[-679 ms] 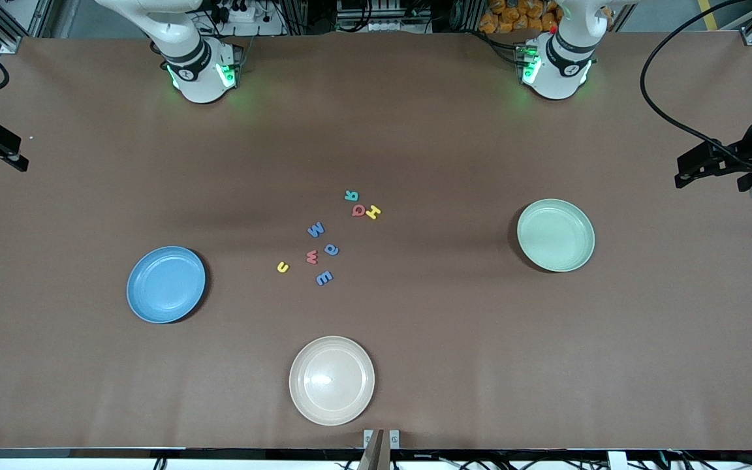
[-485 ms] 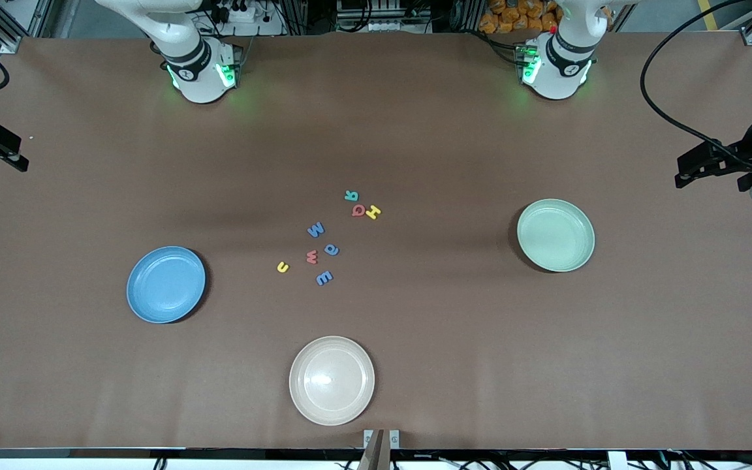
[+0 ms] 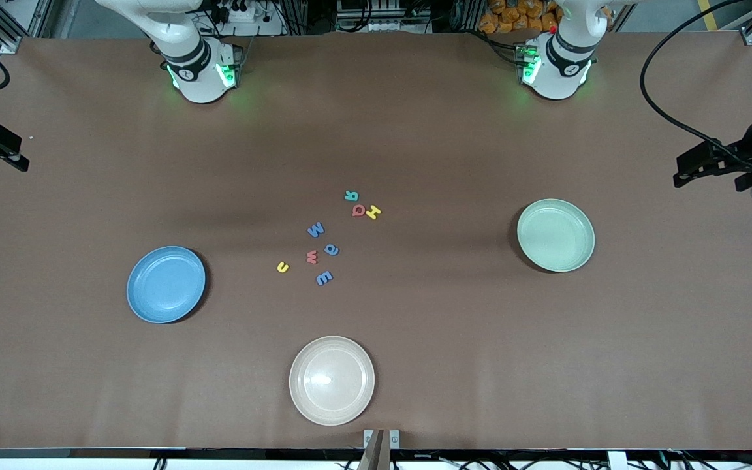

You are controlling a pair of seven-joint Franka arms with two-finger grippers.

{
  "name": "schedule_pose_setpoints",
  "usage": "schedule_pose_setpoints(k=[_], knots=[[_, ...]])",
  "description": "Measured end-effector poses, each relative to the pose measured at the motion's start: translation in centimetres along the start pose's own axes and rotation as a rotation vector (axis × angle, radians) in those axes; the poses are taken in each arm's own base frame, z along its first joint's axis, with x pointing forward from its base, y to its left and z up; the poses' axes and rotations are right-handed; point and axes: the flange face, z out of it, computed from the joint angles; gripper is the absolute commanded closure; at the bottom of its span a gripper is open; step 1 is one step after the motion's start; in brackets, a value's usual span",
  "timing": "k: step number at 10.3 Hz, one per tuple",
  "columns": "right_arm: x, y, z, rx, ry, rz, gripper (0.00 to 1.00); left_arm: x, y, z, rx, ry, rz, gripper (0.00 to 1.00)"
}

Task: Sort upper and lower case letters into plates
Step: 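Reach the left gripper to the yellow H while the right gripper nears the blue plate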

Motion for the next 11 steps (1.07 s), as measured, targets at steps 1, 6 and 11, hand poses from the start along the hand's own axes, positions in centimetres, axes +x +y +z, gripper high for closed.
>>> schedule_pose_setpoints(k=[1,6,11], knots=[[0.0,0.0,0.0,0.0,-0.001,-0.001,0.0,-0.2,1.1,0.7,-0.007,-0.034,0.02,0.0],[0.9,-0.1,2.0,0.006,-0.035,-0.005,0.0,3.6,13.8,11.1,-0.108,-0.152,0.19,0.0],[2.7,0.4,5.6,0.01,-0.067,-0.001,0.0,3.4,30.4,21.6,-0.071,-0.17,-0.001,0.0]])
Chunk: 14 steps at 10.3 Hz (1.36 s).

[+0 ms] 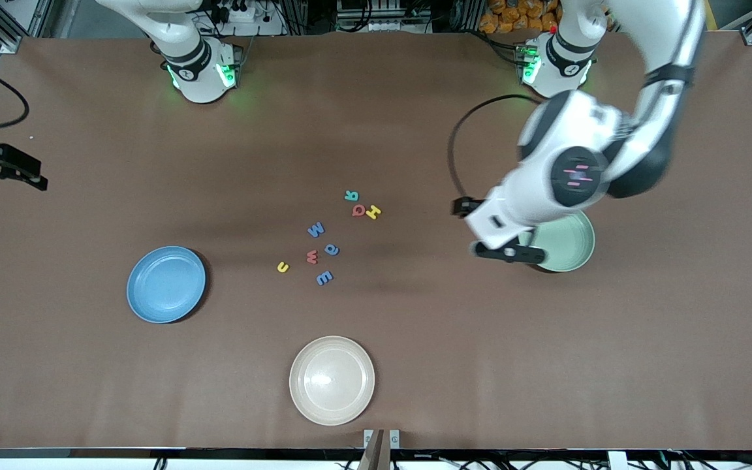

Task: Sort upper and lower case letters into plates
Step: 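Reach the left gripper to the yellow H while the right gripper nears the blue plate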

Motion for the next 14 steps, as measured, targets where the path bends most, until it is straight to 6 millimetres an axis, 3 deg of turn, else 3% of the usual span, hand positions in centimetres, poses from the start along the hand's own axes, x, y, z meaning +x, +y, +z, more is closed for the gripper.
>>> schedule_pose_setpoints(k=[2,4,6,8,11,14], knots=[[2.3,-0.1,3.4,0.001,-0.013,-0.009,0.0,-1.2,5.5,3.7,0.015,0.015,-0.078,0.0],[4.4,-0.6,7.2,0.008,-0.037,-0.022,0.0,-1.7,10.1,8.7,0.003,0.035,-0.162,0.0],[6.5,-3.5,10.5,0.009,-0.038,-0.071,0.0,-3.0,14.4,13.8,-0.008,0.046,-0.238,0.0],[8.3,-5.8,14.3,0.008,-0.052,-0.1,0.0,-4.9,18.0,17.5,-0.026,0.06,-0.333,0.0],[9.7,-5.5,19.1,0.02,-0.073,-0.087,0.0,-7.8,21.6,20.9,-0.024,0.058,-0.441,0.0],[10.2,-5.4,22.3,0.038,-0.099,-0.069,0.0,-7.6,21.4,21.9,-0.012,0.061,-0.597,0.0]])
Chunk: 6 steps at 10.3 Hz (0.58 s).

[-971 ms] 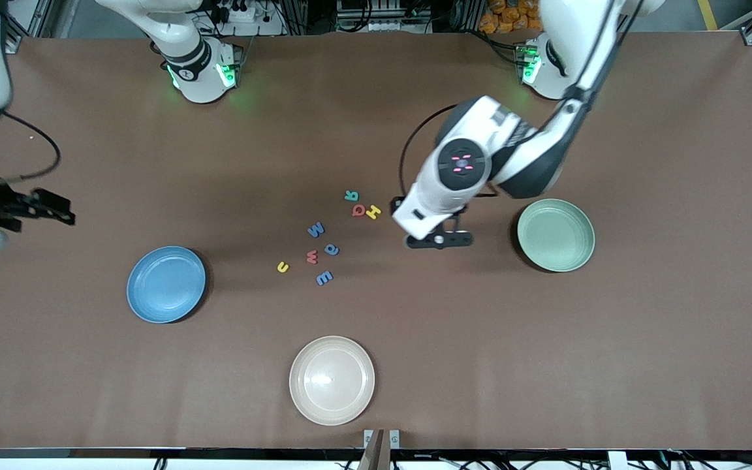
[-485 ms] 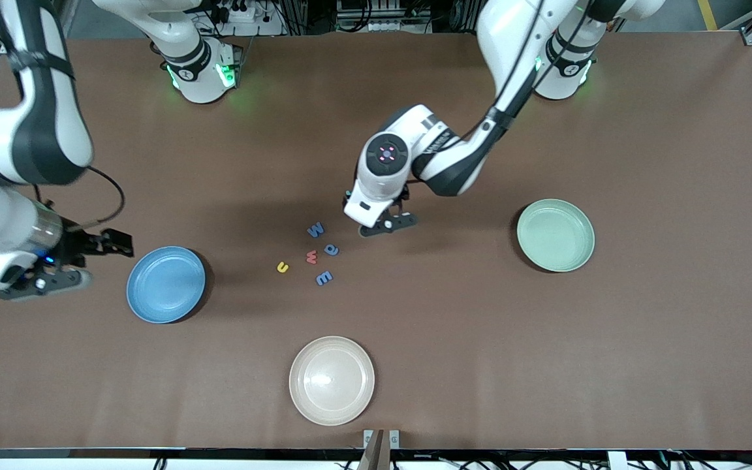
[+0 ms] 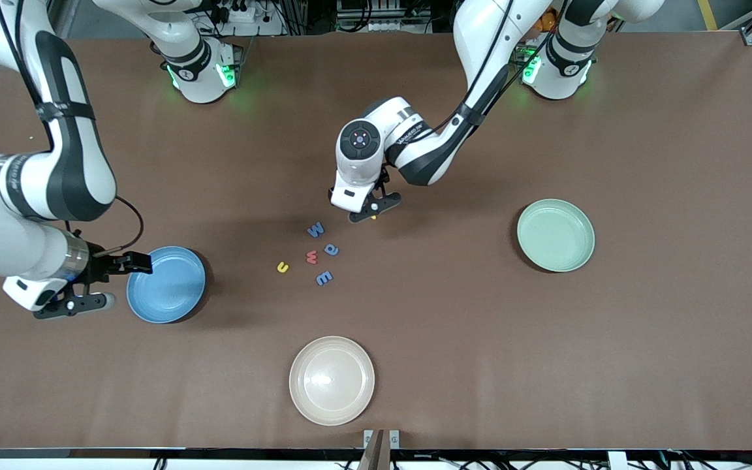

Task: Sort upper and lower case letters into plates
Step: 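Reach the left gripper to the yellow H while the right gripper nears the blue plate, then grasp the yellow H with the left gripper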

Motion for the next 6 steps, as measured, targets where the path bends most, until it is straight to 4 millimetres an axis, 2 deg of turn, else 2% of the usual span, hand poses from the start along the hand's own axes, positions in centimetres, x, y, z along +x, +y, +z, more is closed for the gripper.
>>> schedule_pose_setpoints(k=[2,4,6], knots=[[0.2,-0.7,2.7,-0.003,0.017,0.002,0.0,3.0,-0.6,0.7,0.012,0.018,-0.191,0.0],[0.2,-2.1,5.1,-0.008,0.032,0.021,0.0,5.7,-1.5,2.6,0.04,0.02,-0.379,0.0],[0.3,-2.9,5.7,-0.01,0.036,0.03,0.0,6.2,-1.9,4.6,0.064,0.019,-0.478,0.0]])
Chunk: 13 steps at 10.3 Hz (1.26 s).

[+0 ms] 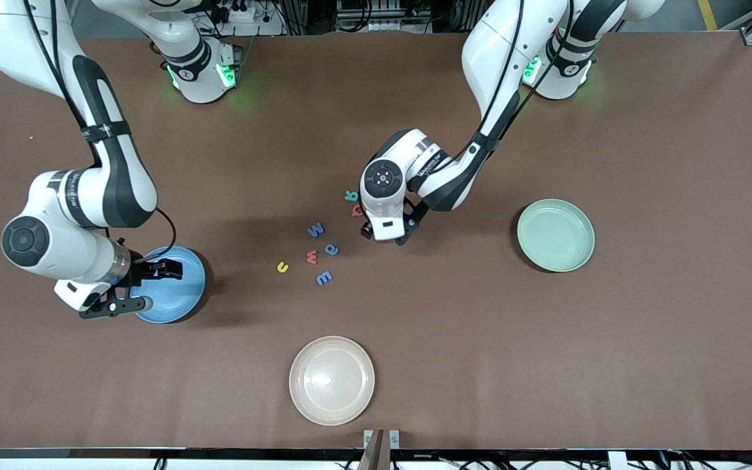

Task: Sort upper and lower case letters into plates
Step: 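Grasp the yellow H with the left gripper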

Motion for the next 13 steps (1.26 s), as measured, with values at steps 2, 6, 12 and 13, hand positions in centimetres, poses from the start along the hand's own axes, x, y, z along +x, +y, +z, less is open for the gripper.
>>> schedule_pose_setpoints(k=[2,6,12,13], knots=[[0.0,0.0,0.1,0.0,-0.002,0.008,0.0,-0.4,0.0,0.4,-0.011,-0.002,-0.039,0.0],[0.2,-1.3,0.1,-0.001,0.002,0.001,0.0,-2.5,-0.8,2.1,-0.081,0.002,-0.039,0.0],[0.2,-1.3,0.2,-0.002,0.002,0.002,0.0,-3.2,-1.6,3.1,-0.094,0.038,-0.012,0.39],[0.2,-1.3,0.2,-0.002,0.002,0.003,0.0,-3.2,-1.6,3.0,-0.094,0.038,-0.012,0.41]])
